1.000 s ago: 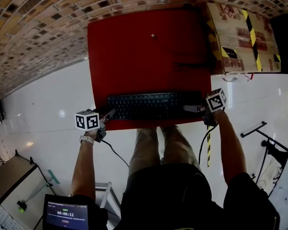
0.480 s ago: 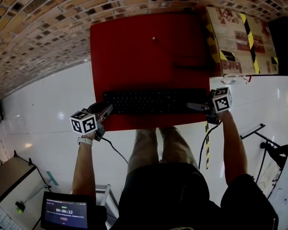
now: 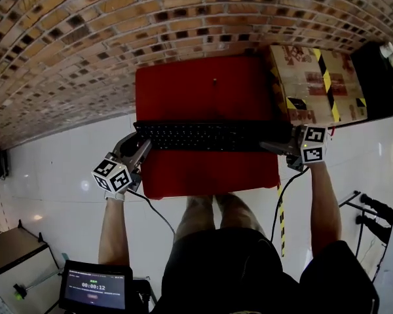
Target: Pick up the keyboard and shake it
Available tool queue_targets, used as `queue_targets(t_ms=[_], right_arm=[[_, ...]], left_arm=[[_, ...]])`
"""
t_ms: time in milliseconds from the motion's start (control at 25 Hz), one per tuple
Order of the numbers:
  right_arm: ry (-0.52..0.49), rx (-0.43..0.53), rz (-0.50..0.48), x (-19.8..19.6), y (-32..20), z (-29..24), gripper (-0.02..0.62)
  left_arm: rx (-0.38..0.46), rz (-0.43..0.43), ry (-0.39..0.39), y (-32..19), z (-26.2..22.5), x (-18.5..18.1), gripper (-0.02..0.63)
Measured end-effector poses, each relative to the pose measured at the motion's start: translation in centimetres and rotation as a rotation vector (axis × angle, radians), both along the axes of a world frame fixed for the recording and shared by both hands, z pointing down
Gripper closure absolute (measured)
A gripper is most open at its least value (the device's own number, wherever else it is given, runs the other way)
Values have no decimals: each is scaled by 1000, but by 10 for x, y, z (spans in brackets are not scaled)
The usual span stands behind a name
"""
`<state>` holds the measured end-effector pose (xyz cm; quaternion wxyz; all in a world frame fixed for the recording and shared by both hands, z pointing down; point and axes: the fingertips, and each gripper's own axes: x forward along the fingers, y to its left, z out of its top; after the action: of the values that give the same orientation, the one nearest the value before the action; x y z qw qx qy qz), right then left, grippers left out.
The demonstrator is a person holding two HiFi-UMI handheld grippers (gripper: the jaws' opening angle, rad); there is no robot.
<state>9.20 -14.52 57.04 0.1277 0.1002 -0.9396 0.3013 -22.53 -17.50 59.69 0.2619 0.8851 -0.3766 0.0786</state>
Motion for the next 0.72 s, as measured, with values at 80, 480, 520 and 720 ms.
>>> queue_targets(t_ms=[80, 480, 520, 720], right_arm=[[5, 95, -9, 2, -8, -32, 532], [59, 590, -35, -13, -26, -166, 532], [62, 631, -40, -15, -26, -178, 532], [33, 787, -60, -26, -25, -232, 532]], left_arm=[[82, -1, -4, -8, -34, 2, 429], [409, -61, -49, -36, -167, -8, 403], [433, -69, -56, -38, -178, -8, 403], [560, -142, -77, -46, -232, -12, 397]])
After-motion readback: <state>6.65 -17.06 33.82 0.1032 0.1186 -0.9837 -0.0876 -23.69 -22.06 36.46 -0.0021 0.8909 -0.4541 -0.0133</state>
